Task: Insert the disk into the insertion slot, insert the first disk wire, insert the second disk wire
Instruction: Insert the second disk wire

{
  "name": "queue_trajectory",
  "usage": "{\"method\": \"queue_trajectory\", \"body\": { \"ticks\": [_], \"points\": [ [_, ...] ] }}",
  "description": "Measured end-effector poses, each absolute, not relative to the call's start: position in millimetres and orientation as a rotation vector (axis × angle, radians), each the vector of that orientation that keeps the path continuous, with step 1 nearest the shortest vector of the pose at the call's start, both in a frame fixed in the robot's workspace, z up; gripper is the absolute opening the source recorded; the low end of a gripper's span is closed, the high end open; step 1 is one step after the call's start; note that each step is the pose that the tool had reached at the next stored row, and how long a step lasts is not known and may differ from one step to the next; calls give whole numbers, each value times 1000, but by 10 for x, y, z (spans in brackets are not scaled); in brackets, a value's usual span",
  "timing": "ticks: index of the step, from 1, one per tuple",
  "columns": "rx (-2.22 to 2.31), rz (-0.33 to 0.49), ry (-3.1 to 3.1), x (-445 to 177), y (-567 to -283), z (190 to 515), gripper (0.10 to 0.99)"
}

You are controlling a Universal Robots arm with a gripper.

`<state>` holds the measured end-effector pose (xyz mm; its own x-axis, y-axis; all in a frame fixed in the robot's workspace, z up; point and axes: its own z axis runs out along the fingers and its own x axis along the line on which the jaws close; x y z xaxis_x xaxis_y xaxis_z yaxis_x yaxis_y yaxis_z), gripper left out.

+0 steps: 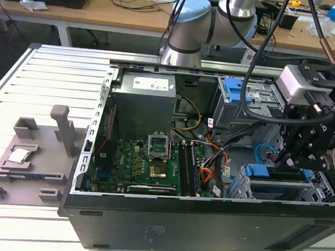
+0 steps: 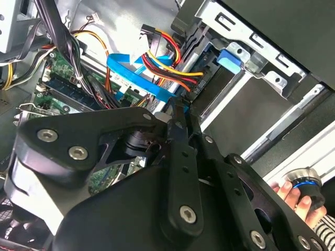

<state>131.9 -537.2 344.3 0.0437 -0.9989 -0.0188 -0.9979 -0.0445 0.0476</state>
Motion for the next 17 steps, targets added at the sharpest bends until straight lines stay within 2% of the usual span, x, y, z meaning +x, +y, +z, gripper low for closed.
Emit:
{"method": "queue_trajectory", "body": {
  "ticks": [17],
  "points": [
    [2254, -73, -2157, 1319, -5428, 3376, 173]
  ]
}}
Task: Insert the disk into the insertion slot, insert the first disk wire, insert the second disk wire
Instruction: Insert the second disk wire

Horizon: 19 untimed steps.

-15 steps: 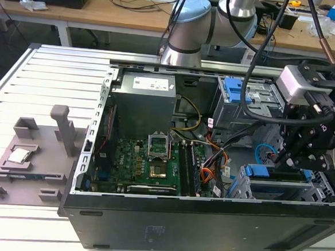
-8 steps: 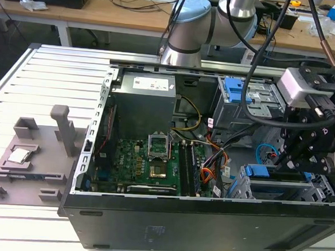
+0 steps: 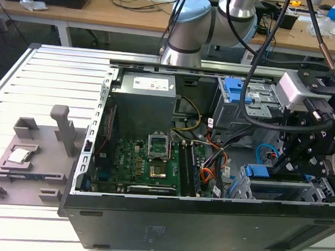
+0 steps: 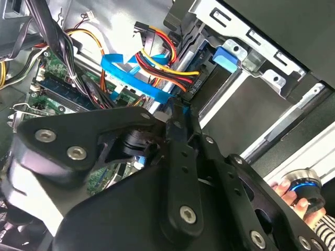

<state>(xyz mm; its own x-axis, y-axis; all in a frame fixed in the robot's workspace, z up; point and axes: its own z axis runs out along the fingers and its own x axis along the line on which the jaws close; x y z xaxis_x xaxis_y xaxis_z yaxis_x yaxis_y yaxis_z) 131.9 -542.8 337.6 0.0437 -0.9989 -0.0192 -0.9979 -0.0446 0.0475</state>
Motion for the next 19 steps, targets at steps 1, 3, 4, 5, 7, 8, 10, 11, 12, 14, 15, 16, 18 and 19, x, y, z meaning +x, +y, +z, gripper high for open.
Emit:
{"method": "queue_trajectory", "body": {
  "ticks": [1, 3, 4, 5, 7, 8, 10, 11, 12, 14, 15, 16, 18, 19],
  "points": [
    [2254, -73, -2157, 1319, -5428, 3376, 235],
    [2254, -73, -2156, 1319, -5428, 3380, 235],
    [2254, -73, -2157, 1319, -5428, 3410, 235],
    [2254, -73, -2156, 1319, -5428, 3503, 235],
    [2254, -73, -2156, 1319, -5427, 3586, 235],
    [2254, -72, -2156, 1319, -5426, 3613, 235],
    [2254, -73, -2156, 1319, -5418, 3668, 235],
    [2254, -73, -2156, 1318, -5415, 3691, 224],
    [2254, -73, -2156, 1318, -5410, 3730, 157],
    [2254, -73, -2157, 1317, -5408, 3788, 106],
    [2254, -73, -2157, 1317, -5408, 3788, 106],
    [2254, -73, -2157, 1317, -5408, 3789, 106],
    [2254, -73, -2156, 1317, -5408, 3791, 106],
    [2254, -73, -2156, 1317, -5408, 3791, 106]
  ]
}}
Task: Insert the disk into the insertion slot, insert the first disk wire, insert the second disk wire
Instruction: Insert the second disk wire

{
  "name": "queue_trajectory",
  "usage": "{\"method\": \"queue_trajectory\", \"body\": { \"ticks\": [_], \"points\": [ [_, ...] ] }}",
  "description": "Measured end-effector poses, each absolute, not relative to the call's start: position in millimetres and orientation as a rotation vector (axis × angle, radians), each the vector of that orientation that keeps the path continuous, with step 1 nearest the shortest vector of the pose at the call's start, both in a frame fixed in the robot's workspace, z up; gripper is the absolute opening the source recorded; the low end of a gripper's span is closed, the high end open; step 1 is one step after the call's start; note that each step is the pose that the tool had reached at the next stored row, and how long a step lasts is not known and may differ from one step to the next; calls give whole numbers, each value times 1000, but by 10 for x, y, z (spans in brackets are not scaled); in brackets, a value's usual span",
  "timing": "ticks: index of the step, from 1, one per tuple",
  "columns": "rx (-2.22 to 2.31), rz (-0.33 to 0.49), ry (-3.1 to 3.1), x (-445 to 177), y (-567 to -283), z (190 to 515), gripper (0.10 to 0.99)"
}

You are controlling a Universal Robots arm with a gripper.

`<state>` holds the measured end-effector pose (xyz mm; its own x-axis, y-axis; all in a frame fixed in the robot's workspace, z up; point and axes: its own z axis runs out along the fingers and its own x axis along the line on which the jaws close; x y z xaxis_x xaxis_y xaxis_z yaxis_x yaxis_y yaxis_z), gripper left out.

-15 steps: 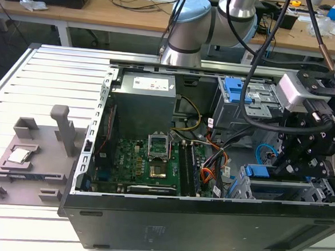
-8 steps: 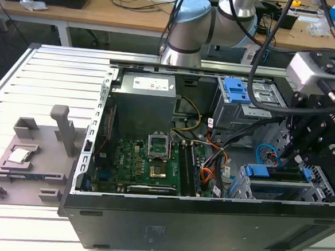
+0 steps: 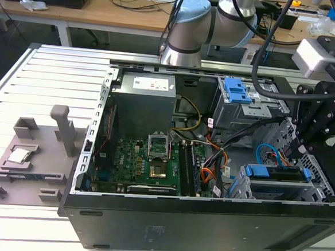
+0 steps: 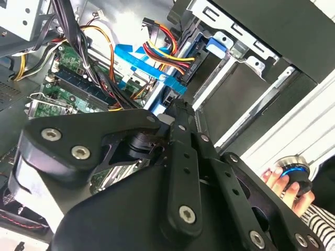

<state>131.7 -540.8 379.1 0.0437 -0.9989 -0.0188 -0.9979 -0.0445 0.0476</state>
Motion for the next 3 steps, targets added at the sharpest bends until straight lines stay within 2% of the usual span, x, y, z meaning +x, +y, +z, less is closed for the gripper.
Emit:
{"method": "queue_trajectory", "body": {
  "ticks": [3],
  "points": [
    [2254, -73, -2156, 1317, -5408, 3793, 106]
  ]
}}
